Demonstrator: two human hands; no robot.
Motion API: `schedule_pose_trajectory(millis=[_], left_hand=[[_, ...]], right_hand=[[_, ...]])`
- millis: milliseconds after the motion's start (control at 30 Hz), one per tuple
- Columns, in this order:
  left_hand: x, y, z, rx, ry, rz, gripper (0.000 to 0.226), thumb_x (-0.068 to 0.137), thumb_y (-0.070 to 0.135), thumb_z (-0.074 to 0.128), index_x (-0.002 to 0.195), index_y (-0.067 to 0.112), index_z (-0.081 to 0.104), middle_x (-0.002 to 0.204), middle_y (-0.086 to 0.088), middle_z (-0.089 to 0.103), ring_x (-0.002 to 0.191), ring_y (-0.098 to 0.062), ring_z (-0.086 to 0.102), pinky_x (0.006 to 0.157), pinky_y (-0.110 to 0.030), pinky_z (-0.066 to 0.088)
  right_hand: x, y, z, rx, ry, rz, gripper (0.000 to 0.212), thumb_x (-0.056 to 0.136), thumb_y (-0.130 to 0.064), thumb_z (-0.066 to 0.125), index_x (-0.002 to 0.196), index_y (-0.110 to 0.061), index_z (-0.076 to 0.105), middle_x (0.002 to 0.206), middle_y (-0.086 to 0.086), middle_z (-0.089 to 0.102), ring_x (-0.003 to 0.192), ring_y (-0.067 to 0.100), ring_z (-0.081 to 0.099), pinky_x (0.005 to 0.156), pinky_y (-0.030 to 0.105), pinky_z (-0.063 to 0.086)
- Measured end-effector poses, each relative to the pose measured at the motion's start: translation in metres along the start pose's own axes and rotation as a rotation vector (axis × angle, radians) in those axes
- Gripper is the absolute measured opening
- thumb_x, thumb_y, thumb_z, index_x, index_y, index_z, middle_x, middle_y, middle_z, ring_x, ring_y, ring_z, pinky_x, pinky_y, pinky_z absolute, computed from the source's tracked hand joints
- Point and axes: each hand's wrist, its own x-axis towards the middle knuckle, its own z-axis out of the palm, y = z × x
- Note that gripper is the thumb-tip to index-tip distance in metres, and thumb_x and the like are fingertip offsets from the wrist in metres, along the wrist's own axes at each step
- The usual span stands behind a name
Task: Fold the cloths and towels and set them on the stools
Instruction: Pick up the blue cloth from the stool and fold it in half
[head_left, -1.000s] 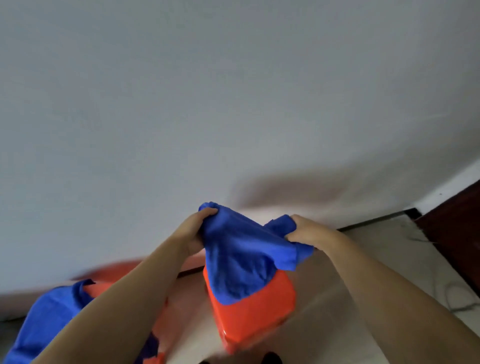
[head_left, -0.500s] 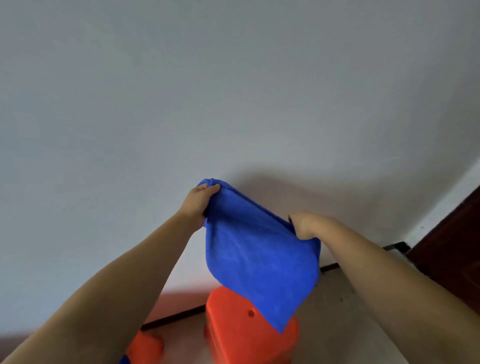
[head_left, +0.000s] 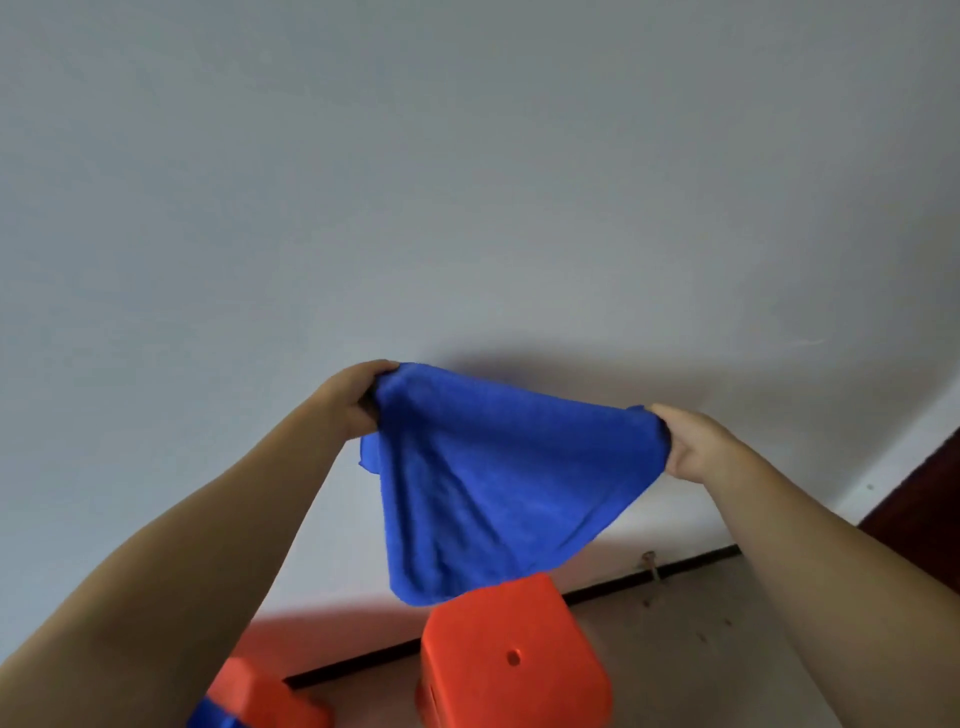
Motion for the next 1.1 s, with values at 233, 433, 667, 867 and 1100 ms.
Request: schedule_pose_trajectory(millis=[233, 433, 667, 867, 1100], left_hand=[[0.004, -0.028, -0.011, -0.124, -0.244, 0.123, 0.035, 0.077, 0.045, 0.068, 0.094, 0.016, 0.063, 0.082, -0.004, 0.065, 0.066, -0.02, 0.059, 0.063, -0.028, 0.046], [0.014, -0.047, -0.01, -0.087, -0.105, 0.134, 0.029, 0.094, 0.019, 0.052, 0.117, 0.003, 0.057, 0.121, -0.015, 0.06, 0.101, -0.025, 0.06, 0.087, -0.036, 0.049], [0.007, -0.005, -0.015, -0.076, -0.042, 0.126, 0.012, 0.094, 0.015, 0.053, 0.088, 0.008, 0.061, 0.087, -0.007, 0.068, 0.087, -0.022, 0.061, 0.076, -0.034, 0.049], [0.003, 0.009, -0.025, -0.036, 0.144, -0.013, 0.007, 0.091, 0.012, 0.055, 0.085, 0.009, 0.055, 0.082, -0.006, 0.056, 0.075, -0.021, 0.055, 0.066, -0.038, 0.047], [0.003, 0.007, -0.026, -0.109, 0.192, -0.068, 0.013, 0.093, 0.017, 0.052, 0.081, 0.011, 0.053, 0.081, -0.003, 0.053, 0.073, -0.019, 0.05, 0.084, -0.037, 0.04]], right_hand=[[0.008, -0.033, 0.017, 0.382, -0.171, -0.113, 0.015, 0.092, -0.015, 0.049, 0.089, -0.008, 0.062, 0.084, 0.008, 0.068, 0.085, 0.022, 0.063, 0.074, 0.032, 0.054], [0.014, -0.031, 0.015, -0.032, -0.162, -0.081, 0.025, 0.088, 0.011, 0.039, 0.097, 0.003, 0.061, 0.092, 0.014, 0.066, 0.087, 0.023, 0.063, 0.069, 0.027, 0.056], [0.019, -0.027, 0.01, -0.581, 0.025, -0.041, 0.01, 0.094, -0.008, 0.051, 0.085, -0.008, 0.056, 0.085, 0.01, 0.06, 0.076, 0.022, 0.059, 0.073, 0.034, 0.05], [0.016, -0.031, 0.022, -0.243, 0.067, 0.009, 0.017, 0.096, -0.016, 0.05, 0.081, -0.009, 0.053, 0.078, 0.007, 0.057, 0.068, 0.021, 0.054, 0.069, 0.039, 0.047], [0.016, -0.042, 0.022, 0.057, -0.2, -0.048, 0.032, 0.091, 0.003, 0.047, 0.11, -0.022, 0.051, 0.095, 0.007, 0.06, 0.083, 0.02, 0.059, 0.071, 0.035, 0.049]])
